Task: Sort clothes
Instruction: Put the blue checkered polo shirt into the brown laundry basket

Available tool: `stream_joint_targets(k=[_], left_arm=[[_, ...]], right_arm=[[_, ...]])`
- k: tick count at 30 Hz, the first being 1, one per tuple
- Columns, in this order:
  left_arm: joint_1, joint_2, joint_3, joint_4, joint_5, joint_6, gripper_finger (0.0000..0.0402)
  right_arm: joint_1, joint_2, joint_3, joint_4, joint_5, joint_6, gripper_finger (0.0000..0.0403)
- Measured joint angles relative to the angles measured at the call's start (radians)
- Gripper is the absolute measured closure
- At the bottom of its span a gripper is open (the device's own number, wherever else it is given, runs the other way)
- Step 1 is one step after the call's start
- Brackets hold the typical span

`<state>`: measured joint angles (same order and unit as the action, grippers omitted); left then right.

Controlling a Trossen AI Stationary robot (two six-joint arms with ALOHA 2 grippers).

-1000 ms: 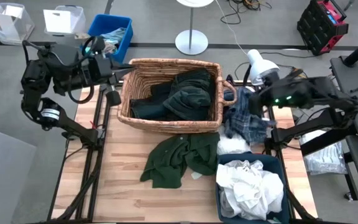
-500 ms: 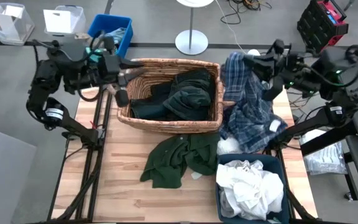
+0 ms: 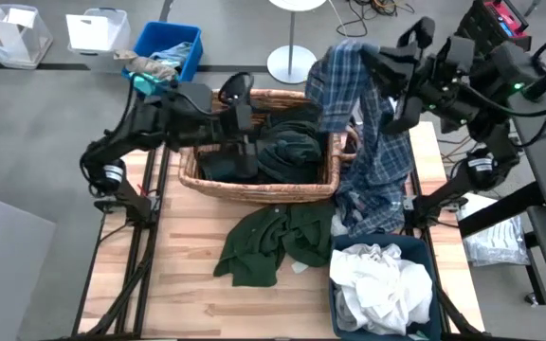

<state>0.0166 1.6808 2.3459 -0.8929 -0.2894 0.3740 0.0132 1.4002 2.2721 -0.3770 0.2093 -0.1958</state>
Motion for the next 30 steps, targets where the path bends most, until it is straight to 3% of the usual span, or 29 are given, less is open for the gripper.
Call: stream_joint_targets(k=[5,11,17,22,25,28,30], left_arm=[[0.006,0.043,0.001,0.102,0.088,-0.049,0.0151],[0.007,0.153,0.000,0.260,0.090,-0.055,0.0145],[0.019,0.253,0.000,0.450,0.099,-0.082,0.0144],[0.043,0.313,0.000,0.540,0.316,-0.188,0.0144],[0.047,0.335,0.000,0.594,0.395,-0.244,0.0144],[0.055,0.360,0.000,0.631,0.589,-0.277,0.0144],[0.054,0.376,0.000,0.673,0.638,-0.313,0.0144]], right_arm=[[0.000,0.056,0.074,0.139,-0.011,-0.046,0.0394],[0.000,0.088,0.080,0.298,-0.079,-0.050,0.0394],[0.000,0.103,0.083,0.329,-0.080,-0.030,0.0394],[0.000,0.099,0.084,0.334,-0.082,0.001,0.0394],[0.000,0.097,0.084,0.331,-0.083,0.014,0.0394],[0.000,0.094,0.084,0.331,-0.083,0.014,0.0394],[0.000,0.094,0.084,0.332,-0.083,0.014,0.0394]])
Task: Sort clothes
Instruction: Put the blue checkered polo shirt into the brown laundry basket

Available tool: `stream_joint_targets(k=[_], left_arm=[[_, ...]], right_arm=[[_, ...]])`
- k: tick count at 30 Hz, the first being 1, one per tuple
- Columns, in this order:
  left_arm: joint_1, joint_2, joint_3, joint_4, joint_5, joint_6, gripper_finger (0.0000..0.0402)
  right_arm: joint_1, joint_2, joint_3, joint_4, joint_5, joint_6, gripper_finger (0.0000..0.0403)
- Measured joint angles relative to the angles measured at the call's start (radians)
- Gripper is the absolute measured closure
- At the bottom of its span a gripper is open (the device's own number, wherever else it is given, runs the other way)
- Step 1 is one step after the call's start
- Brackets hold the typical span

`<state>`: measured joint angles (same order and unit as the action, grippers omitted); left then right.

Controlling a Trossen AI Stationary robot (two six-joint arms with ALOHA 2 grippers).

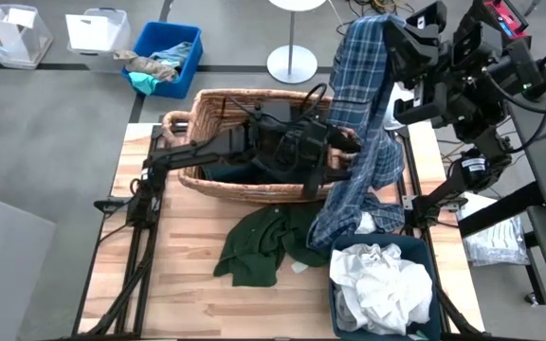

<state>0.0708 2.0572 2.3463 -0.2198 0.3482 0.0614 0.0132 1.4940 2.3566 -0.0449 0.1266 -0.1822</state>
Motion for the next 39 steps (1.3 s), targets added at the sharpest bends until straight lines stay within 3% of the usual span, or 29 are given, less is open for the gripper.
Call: stream_joint_targets(k=[6,10,12,17,25,32,37,39], left_arm=[[0.000,0.036,0.000,0.068,-0.064,-0.065,0.0148],[0.000,0.049,0.000,0.074,-0.081,-0.070,0.0180],[0.000,0.044,0.000,0.071,-0.040,-0.086,0.0202],[0.000,-0.011,0.000,-0.074,-0.024,-0.109,0.0223],[0.000,-0.121,0.000,-0.391,-0.067,-0.073,0.0170],[-0.034,-0.106,0.001,-0.272,-0.116,-0.095,0.0109],[-0.070,-0.054,0.001,-0.253,-0.267,-0.059,0.0091],[-0.077,-0.044,0.000,-0.250,-0.231,-0.052,0.0089]], right_arm=[[0.000,0.002,0.000,0.000,0.000,0.000,0.0394],[0.000,0.002,0.000,-0.002,0.004,-0.009,0.0394],[0.000,0.000,0.000,-0.003,0.007,-0.020,0.0394],[0.000,-0.008,0.000,-0.025,0.076,-0.079,0.0394],[0.000,-0.004,-0.001,-0.064,0.159,-0.175,0.0394],[0.000,-0.003,-0.001,-0.063,0.162,-0.197,0.0394],[0.000,-0.003,-0.001,-0.053,0.162,-0.197,0.0394],[0.000,-0.003,-0.001,-0.052,0.166,-0.204,0.0394]])
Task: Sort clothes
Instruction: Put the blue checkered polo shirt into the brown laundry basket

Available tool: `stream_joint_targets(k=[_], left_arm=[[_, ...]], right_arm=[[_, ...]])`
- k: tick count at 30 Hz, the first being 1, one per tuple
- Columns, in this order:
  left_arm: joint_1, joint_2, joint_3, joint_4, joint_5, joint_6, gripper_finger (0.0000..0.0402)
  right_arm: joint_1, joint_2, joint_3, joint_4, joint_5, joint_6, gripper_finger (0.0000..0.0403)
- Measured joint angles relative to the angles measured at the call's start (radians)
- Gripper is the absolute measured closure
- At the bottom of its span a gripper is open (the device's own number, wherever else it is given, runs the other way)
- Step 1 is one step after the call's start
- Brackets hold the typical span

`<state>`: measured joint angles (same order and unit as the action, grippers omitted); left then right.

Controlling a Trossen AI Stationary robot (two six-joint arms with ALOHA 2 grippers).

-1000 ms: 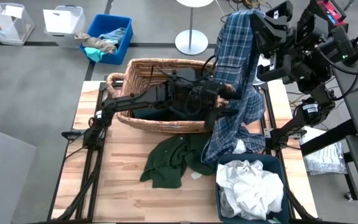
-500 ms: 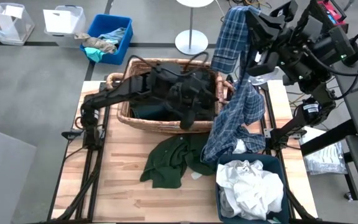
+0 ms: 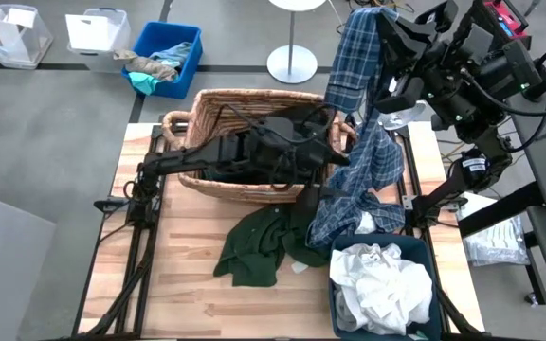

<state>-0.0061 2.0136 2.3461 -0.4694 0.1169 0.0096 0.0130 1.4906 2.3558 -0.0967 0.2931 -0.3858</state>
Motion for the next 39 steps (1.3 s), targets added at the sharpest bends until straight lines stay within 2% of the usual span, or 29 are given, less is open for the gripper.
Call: stream_joint_targets(k=[3,5,9,12,15,17,19,20,21,30,35,39], left_arm=[[-0.012,0.000,-0.001,0.016,0.058,0.013,0.0089],[-0.017,-0.007,-0.001,0.025,-0.007,0.004,0.0090],[-0.013,0.003,0.001,0.024,-0.211,0.009,0.0105],[-0.013,0.030,0.000,0.024,-0.245,0.012,0.0137],[-0.019,0.050,0.000,0.020,-0.267,0.035,0.0199],[-0.029,0.053,0.000,0.016,-0.286,0.065,0.0262],[-0.040,0.052,0.000,0.017,-0.293,0.109,0.0345],[-0.046,0.050,0.000,0.017,-0.293,0.127,0.0373],[-0.051,0.045,0.000,0.022,-0.293,0.136,0.0384],[-0.086,-0.091,0.008,0.061,-0.273,0.211,0.0401],[-0.099,-0.177,0.008,0.086,-0.222,0.219,0.0401],[-0.104,-0.228,0.008,0.123,-0.220,0.221,0.0401]], right_arm=[[0.000,0.000,0.000,-0.002,0.044,-0.024,0.0394],[0.000,0.000,0.000,-0.003,0.048,-0.028,0.0394],[0.000,0.000,0.000,-0.003,0.048,-0.032,0.0394],[0.000,0.000,0.000,-0.003,0.048,-0.023,0.0394],[0.000,0.000,0.000,-0.003,0.048,-0.019,0.0394],[0.000,0.000,0.000,-0.003,0.048,-0.019,0.0394],[0.000,-0.001,0.000,-0.010,0.048,-0.018,0.0394],[0.000,-0.002,0.000,-0.015,0.048,-0.018,0.0394],[0.000,-0.003,0.000,-0.022,0.050,-0.018,0.0394],[0.000,-0.016,0.000,-0.181,0.199,-0.056,0.0394],[0.000,-0.023,0.000,-0.352,0.307,-0.045,0.0394],[0.000,-0.024,0.000,-0.523,0.319,-0.026,0.0393]])
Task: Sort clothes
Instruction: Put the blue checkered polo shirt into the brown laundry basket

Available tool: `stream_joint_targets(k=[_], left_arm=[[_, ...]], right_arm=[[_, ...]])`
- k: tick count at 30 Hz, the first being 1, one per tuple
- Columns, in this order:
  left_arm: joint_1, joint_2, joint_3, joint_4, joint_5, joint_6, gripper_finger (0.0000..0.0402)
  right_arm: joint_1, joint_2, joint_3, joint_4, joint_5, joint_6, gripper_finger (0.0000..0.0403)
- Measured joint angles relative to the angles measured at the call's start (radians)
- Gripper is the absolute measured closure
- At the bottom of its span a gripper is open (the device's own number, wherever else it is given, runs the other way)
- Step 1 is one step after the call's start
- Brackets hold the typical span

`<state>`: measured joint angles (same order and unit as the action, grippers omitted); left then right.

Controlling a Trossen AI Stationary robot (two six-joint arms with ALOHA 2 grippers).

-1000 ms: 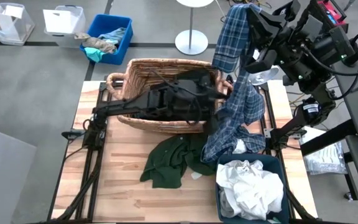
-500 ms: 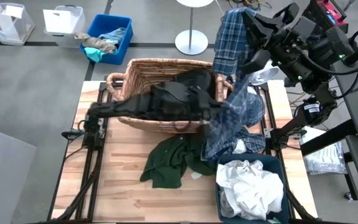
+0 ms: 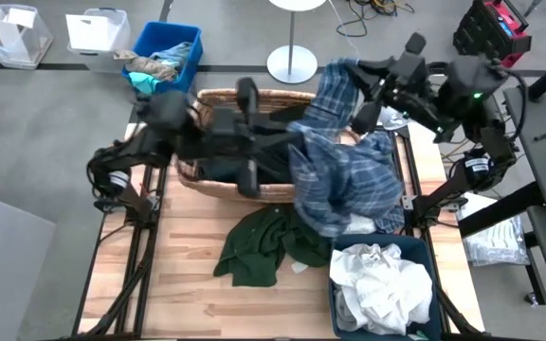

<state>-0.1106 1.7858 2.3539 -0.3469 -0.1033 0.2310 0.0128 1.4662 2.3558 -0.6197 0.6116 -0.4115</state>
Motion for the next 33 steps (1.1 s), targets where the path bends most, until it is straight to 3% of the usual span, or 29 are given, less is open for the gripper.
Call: stream_joint_targets(k=[7,17,22,28,33], left_arm=[[-0.002,-0.085,0.002,0.074,0.012,0.000,0.0402],[-0.008,-0.113,0.001,0.191,-0.007,0.025,0.0402],[-0.008,-0.119,-0.002,0.208,-0.211,0.098,0.0402],[-0.008,-0.134,0.000,0.212,-0.524,0.212,0.0401],[-0.007,-0.140,0.004,0.220,-0.575,0.261,0.0401]], right_arm=[[0.003,0.000,0.000,-0.225,-0.010,0.178,0.0349],[0.003,-0.002,0.000,-0.607,-0.029,0.542,0.0184],[0.005,-0.018,0.000,-0.666,-0.028,0.612,0.0118],[0.009,-0.045,0.000,-0.652,-0.027,0.590,0.0085],[-0.007,-0.061,0.000,-0.693,-0.247,0.741,0.0078]])
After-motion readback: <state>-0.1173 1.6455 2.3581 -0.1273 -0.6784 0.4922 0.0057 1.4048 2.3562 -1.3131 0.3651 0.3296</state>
